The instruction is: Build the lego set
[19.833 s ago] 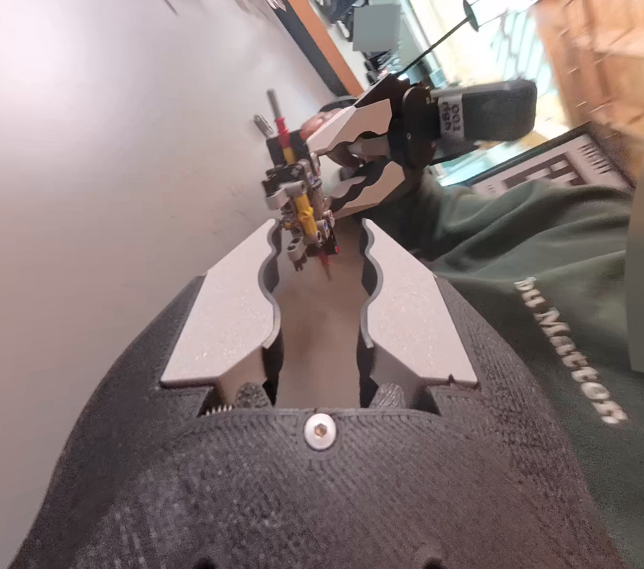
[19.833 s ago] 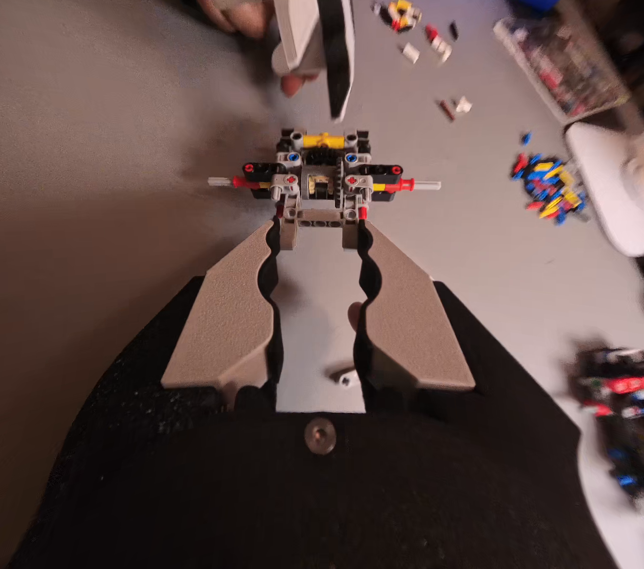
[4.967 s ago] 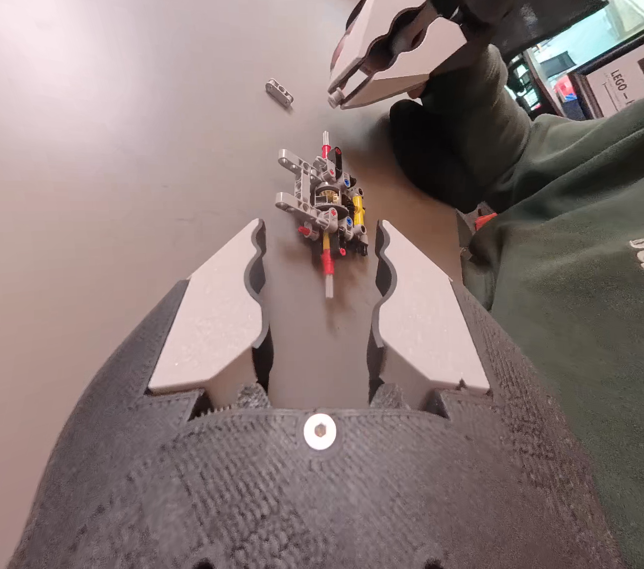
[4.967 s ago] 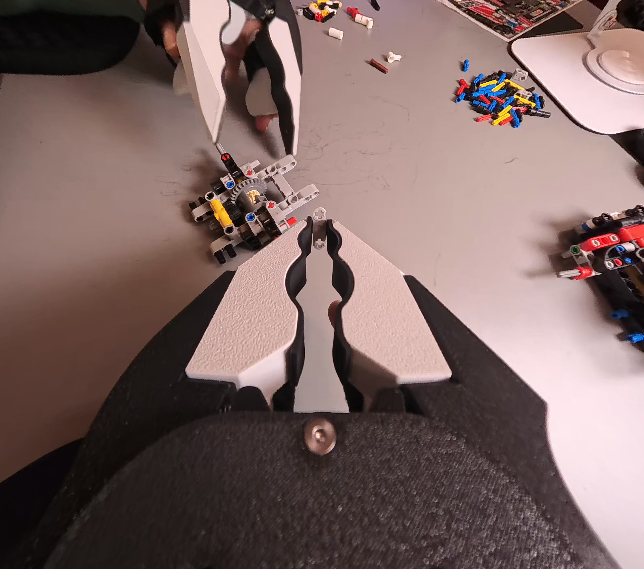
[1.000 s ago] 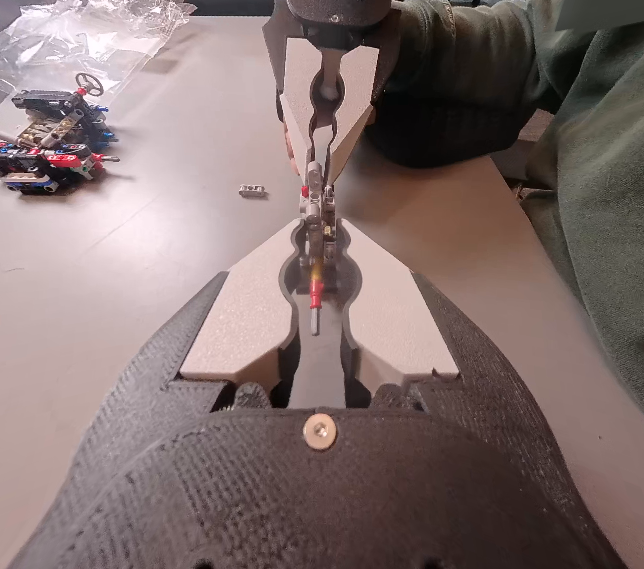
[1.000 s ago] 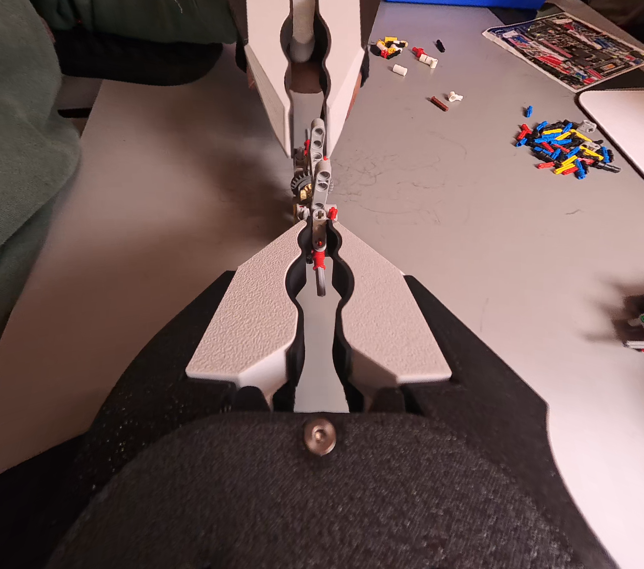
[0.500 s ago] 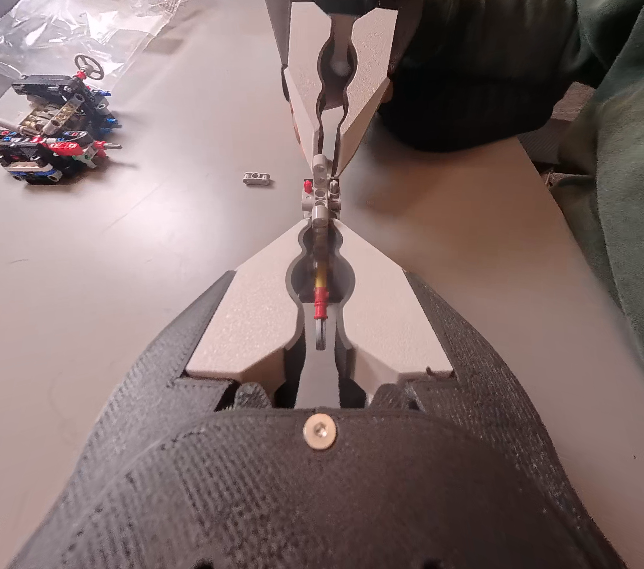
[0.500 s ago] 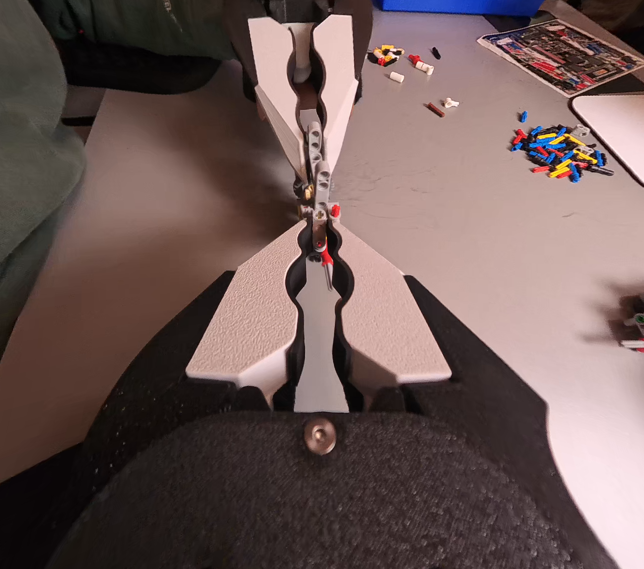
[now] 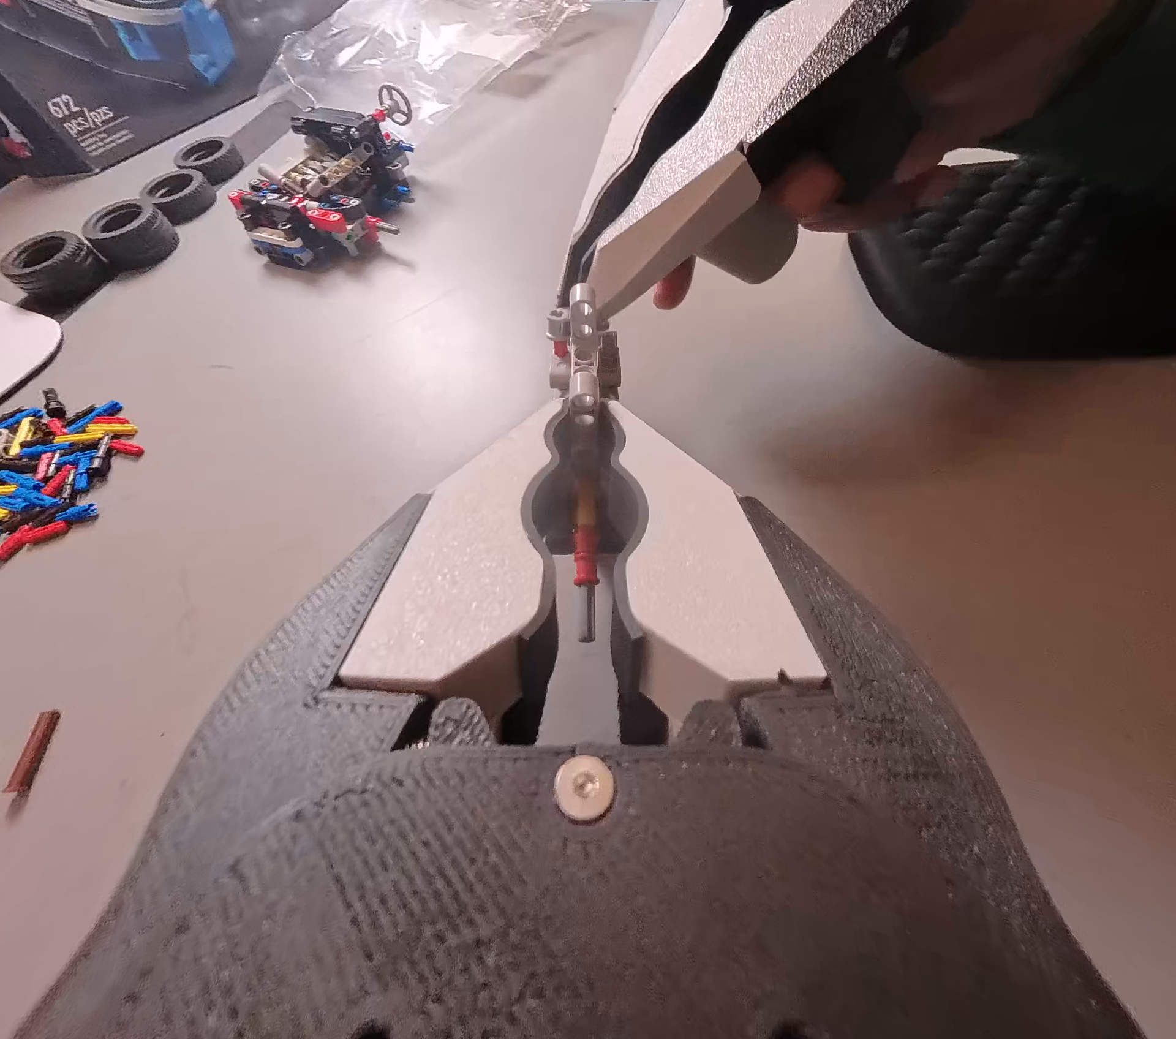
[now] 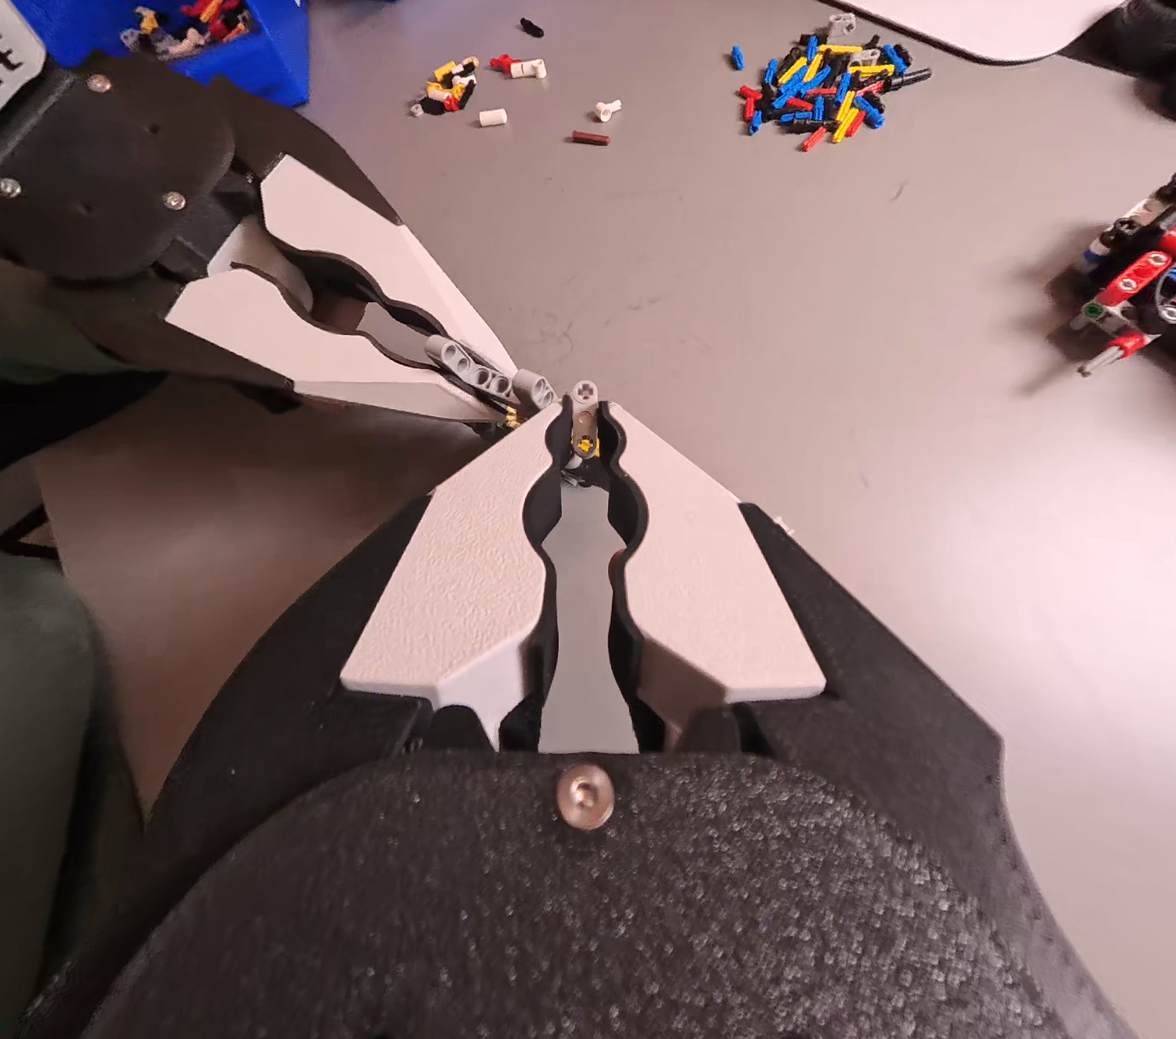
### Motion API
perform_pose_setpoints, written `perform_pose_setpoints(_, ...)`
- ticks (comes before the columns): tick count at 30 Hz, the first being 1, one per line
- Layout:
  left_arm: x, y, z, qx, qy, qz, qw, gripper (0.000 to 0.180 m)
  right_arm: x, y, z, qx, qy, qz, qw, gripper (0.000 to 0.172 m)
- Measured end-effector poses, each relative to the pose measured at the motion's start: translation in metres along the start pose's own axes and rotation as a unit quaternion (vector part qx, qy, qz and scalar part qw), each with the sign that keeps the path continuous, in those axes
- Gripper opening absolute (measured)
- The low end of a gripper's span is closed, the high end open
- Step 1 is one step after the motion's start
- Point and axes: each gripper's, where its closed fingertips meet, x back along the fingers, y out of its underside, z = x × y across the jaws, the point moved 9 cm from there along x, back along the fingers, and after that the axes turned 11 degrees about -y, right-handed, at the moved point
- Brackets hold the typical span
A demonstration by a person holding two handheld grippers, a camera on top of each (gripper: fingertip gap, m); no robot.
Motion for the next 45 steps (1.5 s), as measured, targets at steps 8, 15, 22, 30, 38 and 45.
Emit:
perform_pose_setpoints(8, 0.002, 0.001, 0.005, -0.003, -0.021, 0.004, 1.000, 0.006, 0.000, 0.000, -0.004, -0.012, 0.010, 0.004, 1.000, 0.006)
perform_pose_setpoints(15, 0.003, 0.002, 0.006, -0.002, -0.025, 0.006, 1.000, 0.006, 0.001, 0.005, 0.006, -0.088, -0.058, 0.033, 0.994, 0.007)
perform_pose_setpoints(22, 0.004, 0.002, 0.005, 0.003, -0.022, 0.007, 1.000, 0.006, 0.002, 0.012, 0.019, -0.194, -0.154, 0.079, 0.966, 0.012)
perform_pose_setpoints(30, 0.004, 0.003, 0.004, 0.008, -0.014, 0.008, 1.000, 0.006, 0.002, 0.013, 0.027, -0.187, -0.178, 0.084, 0.962, 0.019)
perform_pose_setpoints(38, 0.005, 0.006, -0.008, 0.036, 0.034, 0.007, 0.999, 0.006, 0.021, 0.004, 0.023, 0.088, -0.127, -0.007, 0.988, 0.018)
perform_pose_setpoints(45, 0.008, 0.009, -0.018, 0.020, 0.129, 0.013, 0.991, 0.006, 0.009, 0.004, 0.000, 0.239, -0.091, -0.058, 0.965, 0.013)
